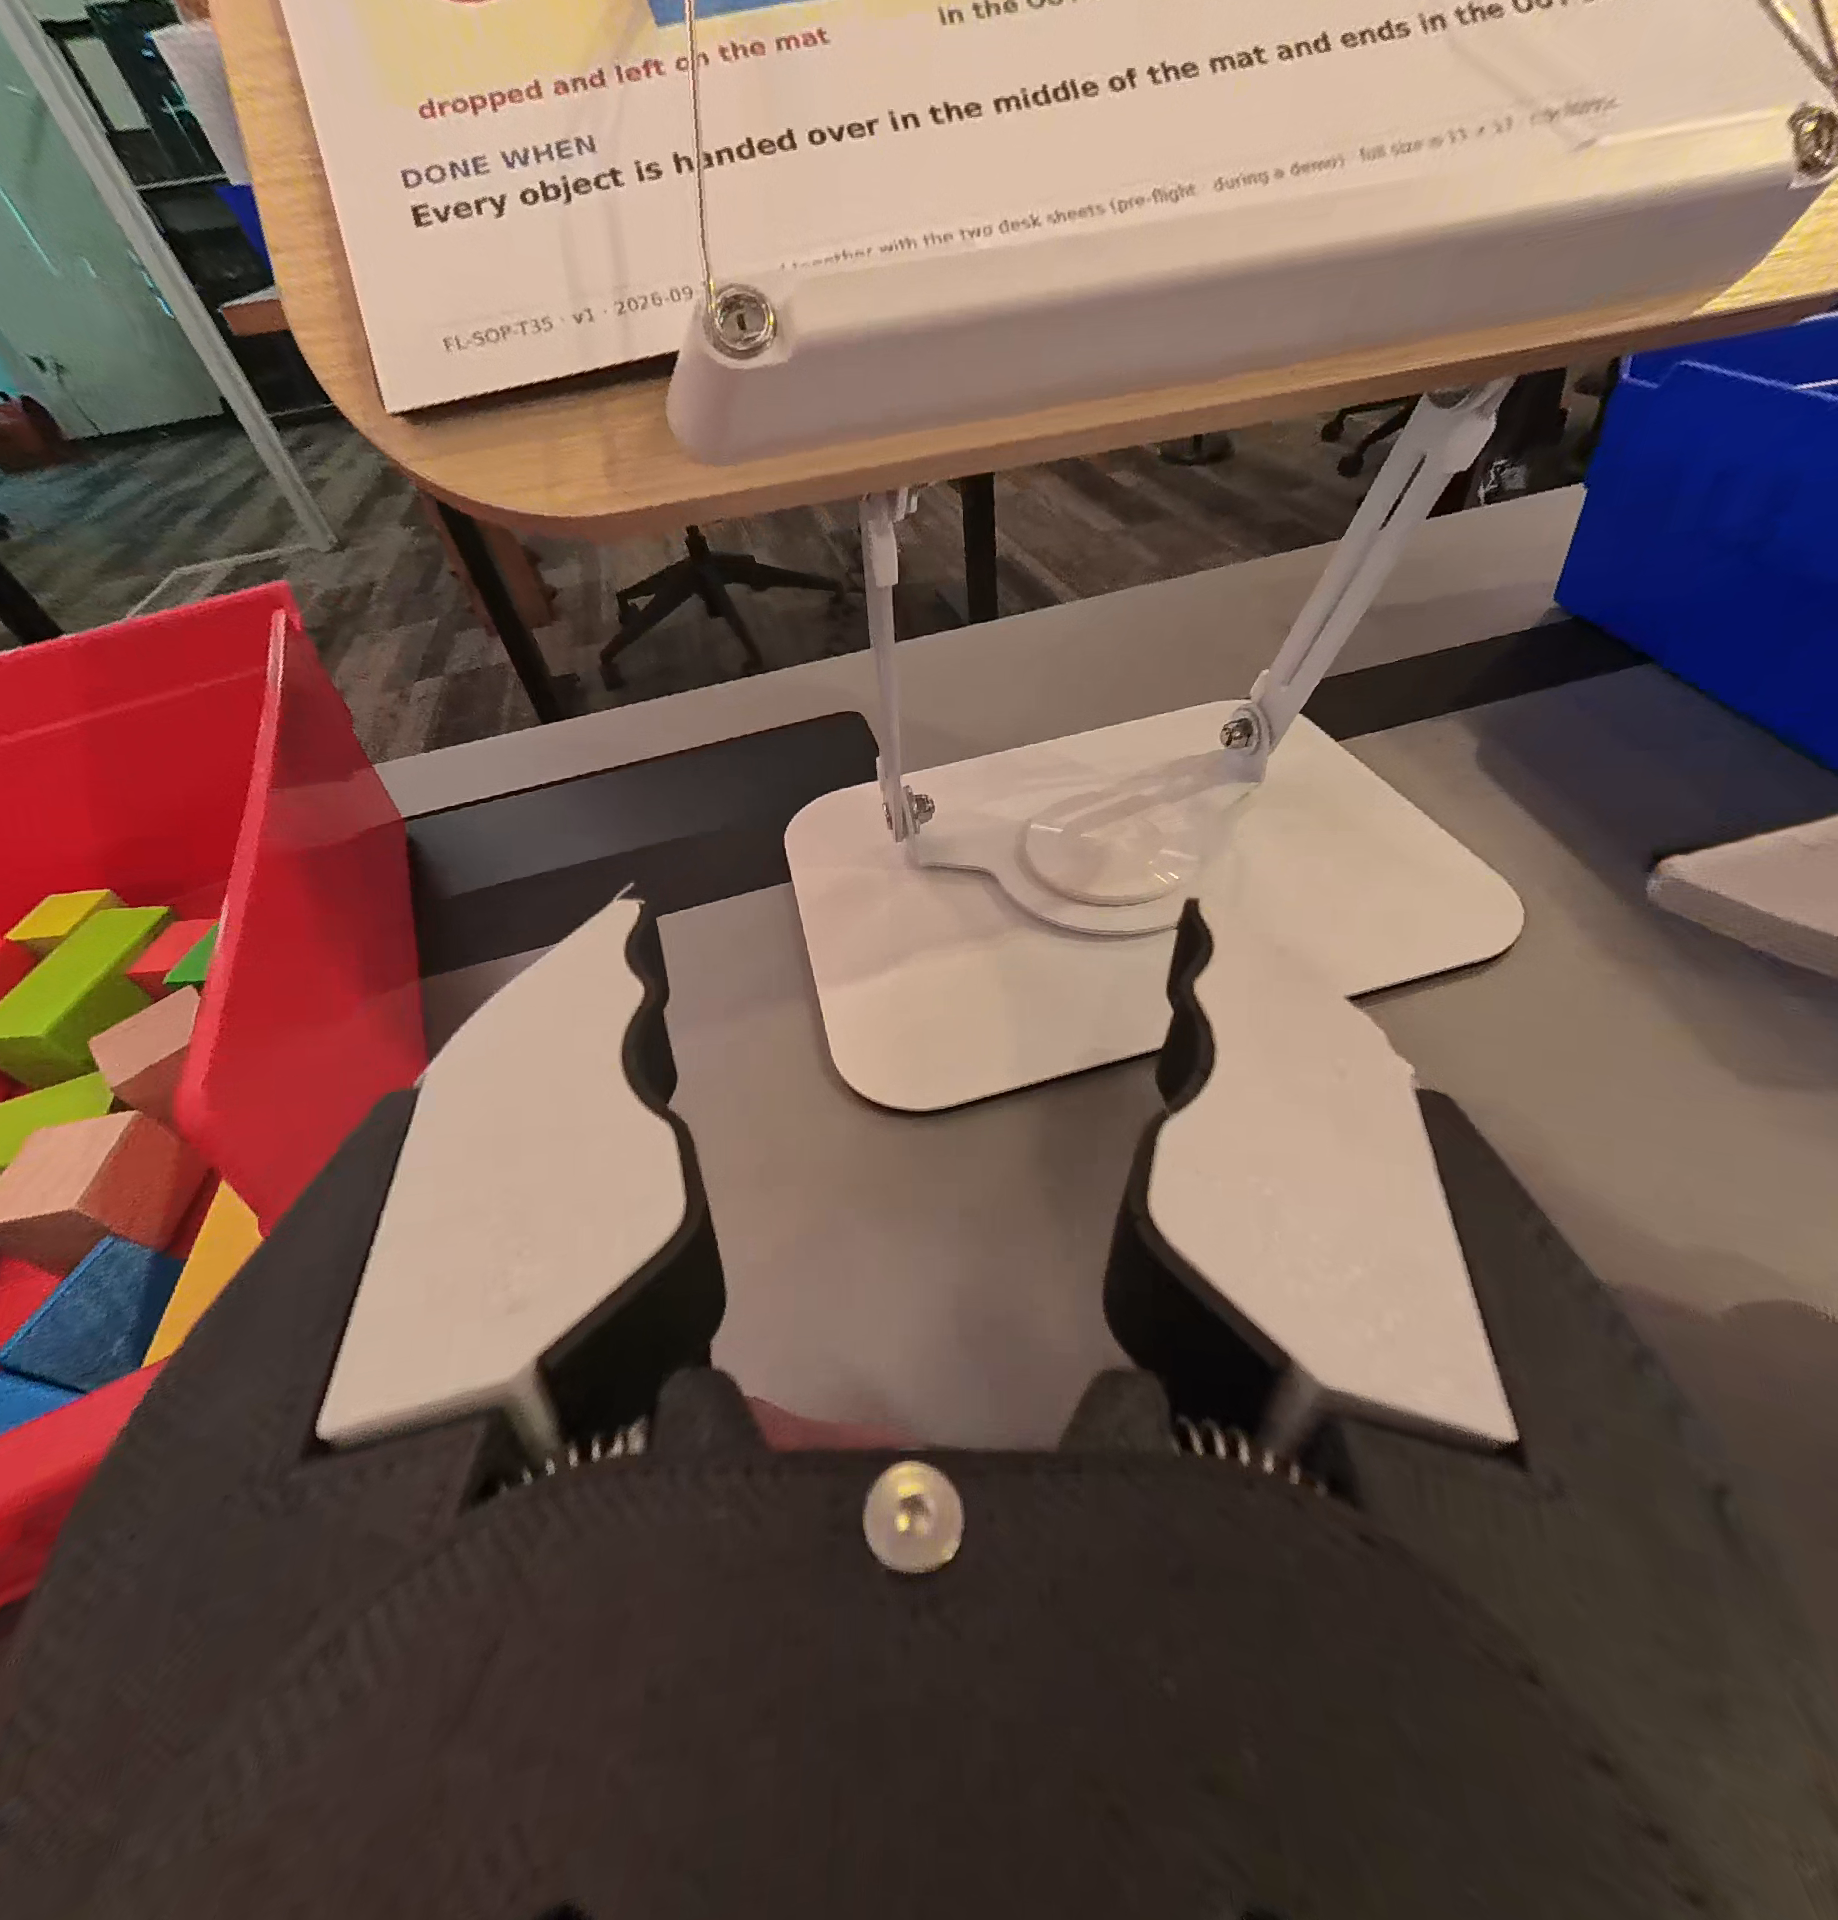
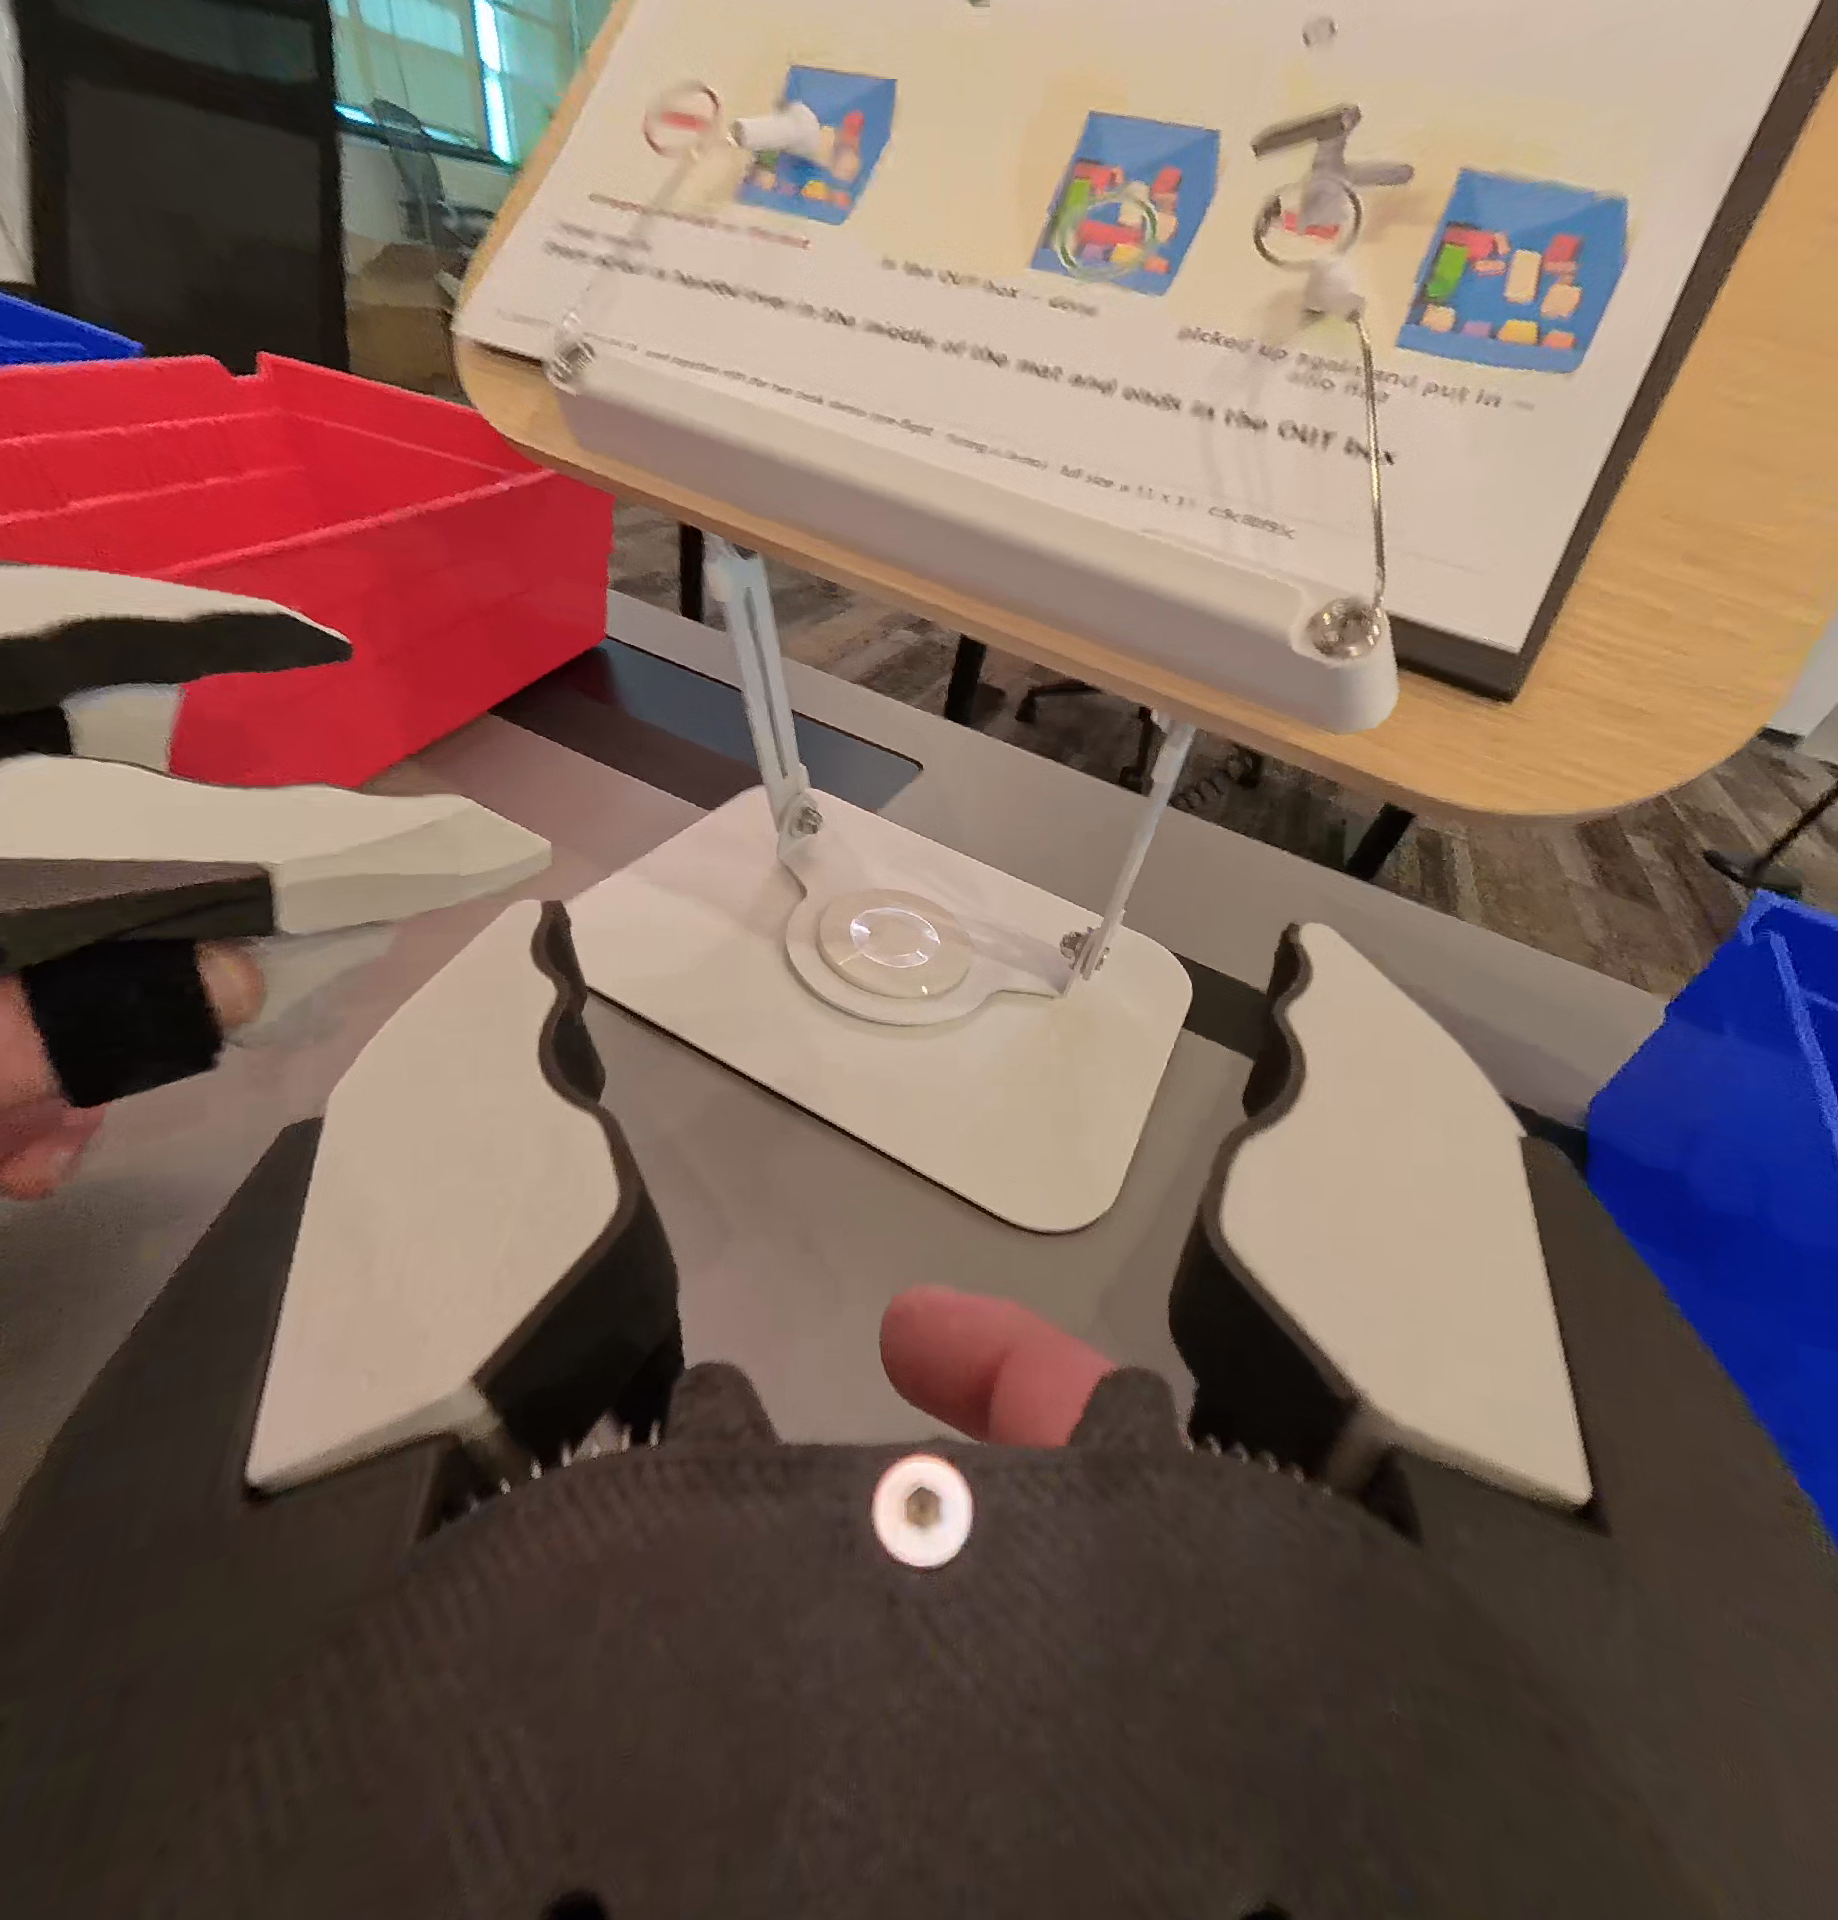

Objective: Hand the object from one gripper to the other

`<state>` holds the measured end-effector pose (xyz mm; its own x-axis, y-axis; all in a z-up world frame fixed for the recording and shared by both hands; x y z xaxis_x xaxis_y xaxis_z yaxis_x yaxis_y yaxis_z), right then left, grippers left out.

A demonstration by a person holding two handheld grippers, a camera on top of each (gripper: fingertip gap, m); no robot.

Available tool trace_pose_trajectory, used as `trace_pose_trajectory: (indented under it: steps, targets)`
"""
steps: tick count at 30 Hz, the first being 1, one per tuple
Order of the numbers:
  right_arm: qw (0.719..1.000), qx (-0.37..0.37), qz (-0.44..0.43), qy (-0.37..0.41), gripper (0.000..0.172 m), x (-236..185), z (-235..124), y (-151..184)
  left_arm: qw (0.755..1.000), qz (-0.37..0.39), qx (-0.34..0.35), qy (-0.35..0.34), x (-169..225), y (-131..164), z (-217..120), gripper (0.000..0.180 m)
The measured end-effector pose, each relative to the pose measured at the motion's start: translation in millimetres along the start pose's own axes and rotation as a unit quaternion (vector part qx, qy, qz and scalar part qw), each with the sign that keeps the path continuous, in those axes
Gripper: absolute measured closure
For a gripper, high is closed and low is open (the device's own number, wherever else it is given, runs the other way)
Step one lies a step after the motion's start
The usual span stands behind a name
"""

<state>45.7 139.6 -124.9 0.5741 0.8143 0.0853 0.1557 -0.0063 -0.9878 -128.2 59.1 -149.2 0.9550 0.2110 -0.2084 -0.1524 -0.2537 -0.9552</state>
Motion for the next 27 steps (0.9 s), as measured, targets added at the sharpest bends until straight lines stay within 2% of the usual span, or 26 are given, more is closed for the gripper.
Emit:
trace_pose_trajectory:
  steps: [4, 8, 10, 12, 16, 20, 23, 27]
  targets:
    - [1.0, 0.02, -0.014, -0.018, 0.05, -7.1, -8.3, -14.4, 1.0, -0.006, -0.003, 0.0, -1.5, 1.8, 0.7, 0.088]
    - [0.978, 0.124, 0.045, -0.162, 0.047, -32.2, -29.7, -43.8, 0.999, -0.034, -0.006, 0.024, -1.0, 2.7, 2.4, 0.088]
    - [0.959, 0.18, 0.018, -0.217, 0.041, -51.2, -43.8, -57.3, 0.998, -0.042, -0.014, 0.036, 1.1, 3.6, 3.7, 0.088]
    - [0.947, 0.204, -0.009, -0.247, 0.037, -70.5, -52.6, -65.0, 0.998, -0.048, -0.021, 0.04, 2.8, 4.8, 5.3, 0.09]
    - [0.951, 0.185, -0.081, -0.235, 0.033, -96.3, -50.0, -58.7, 0.999, -0.022, -0.027, 0.032, 6.5, 4.1, 7.1, 0.089]
    - [0.946, 0.183, -0.098, -0.248, 0.033, -100.9, -49.9, -55.7, 0.999, -0.017, -0.035, 0.031, 7.8, 4.4, 8.3, 0.09]
    - [0.933, 0.203, -0.144, -0.26, 0.032, -110.5, -62.0, -63.7, 0.998, -0.009, -0.049, 0.024, 6.1, 5.9, 10.5, 0.09]
    - [0.896, 0.234, -0.228, -0.3, 0.028, -147.0, -82.6, -70.5, 0.996, 0.028, -0.08, 0.014, 9.2, 8.7, 13.8, 0.089]
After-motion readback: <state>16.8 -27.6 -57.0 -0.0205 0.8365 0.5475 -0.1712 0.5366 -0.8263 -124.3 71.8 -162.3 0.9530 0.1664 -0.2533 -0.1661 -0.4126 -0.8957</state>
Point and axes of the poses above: each gripper's, where its closed fingertips meet, z out along the fingers, y out of its underside, x = y × z across the jaws, the point moved 9 cm from there along -z, back along the fingers, and after that the axes turned 6 degrees about z, right-handed, at the moved point
